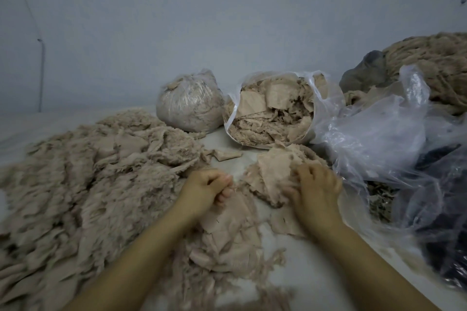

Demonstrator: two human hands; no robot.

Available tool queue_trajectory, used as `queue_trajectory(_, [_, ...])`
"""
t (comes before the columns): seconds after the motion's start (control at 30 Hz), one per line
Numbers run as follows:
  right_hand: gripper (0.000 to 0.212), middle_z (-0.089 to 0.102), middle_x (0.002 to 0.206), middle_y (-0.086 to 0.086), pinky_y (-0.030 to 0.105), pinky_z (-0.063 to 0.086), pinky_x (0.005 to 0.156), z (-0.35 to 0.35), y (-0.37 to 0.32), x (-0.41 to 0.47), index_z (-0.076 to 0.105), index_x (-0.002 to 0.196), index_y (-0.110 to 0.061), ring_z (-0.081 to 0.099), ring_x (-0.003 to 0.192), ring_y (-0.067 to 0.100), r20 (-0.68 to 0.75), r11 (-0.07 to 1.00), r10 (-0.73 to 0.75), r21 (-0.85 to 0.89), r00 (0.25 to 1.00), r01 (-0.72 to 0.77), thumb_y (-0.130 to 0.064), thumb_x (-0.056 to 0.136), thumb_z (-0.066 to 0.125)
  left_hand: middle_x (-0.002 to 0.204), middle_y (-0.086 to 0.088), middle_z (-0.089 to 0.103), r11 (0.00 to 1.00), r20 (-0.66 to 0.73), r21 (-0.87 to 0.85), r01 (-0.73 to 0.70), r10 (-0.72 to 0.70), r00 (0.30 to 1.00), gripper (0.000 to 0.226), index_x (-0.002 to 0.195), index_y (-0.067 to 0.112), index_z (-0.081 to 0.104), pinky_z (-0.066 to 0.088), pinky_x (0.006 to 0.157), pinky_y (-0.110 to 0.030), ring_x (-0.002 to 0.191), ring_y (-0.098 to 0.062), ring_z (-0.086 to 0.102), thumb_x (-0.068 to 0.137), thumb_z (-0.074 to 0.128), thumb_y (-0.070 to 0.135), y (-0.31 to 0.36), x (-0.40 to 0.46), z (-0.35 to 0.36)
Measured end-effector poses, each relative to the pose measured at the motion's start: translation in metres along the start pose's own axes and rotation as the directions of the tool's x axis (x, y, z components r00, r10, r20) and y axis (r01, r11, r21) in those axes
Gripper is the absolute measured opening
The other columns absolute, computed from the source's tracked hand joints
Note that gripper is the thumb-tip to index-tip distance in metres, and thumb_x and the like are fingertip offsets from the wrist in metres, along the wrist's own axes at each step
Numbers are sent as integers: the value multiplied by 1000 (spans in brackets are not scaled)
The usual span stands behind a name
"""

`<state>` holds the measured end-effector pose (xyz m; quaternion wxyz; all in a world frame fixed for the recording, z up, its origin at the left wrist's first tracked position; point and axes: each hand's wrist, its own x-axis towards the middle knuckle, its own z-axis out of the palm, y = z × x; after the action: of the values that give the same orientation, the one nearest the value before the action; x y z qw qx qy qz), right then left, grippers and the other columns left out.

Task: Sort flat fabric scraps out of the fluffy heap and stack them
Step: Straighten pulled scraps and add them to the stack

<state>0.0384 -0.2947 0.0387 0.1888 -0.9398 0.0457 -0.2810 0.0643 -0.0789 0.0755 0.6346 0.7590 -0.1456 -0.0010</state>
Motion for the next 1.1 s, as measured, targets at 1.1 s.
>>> queue_trajectory(1.1, [23, 60, 65, 7, 29, 57, 60, 17, -62, -32, 57, 85, -3, 61, 58, 15, 535, 114, 122, 829, 836, -548, -24, 93, 55, 47, 9, 43, 903, -122, 409, -128, 193, 974, 27, 60, 11, 51, 30, 49, -22, 43, -2, 35, 85, 45, 1, -7, -16, -44])
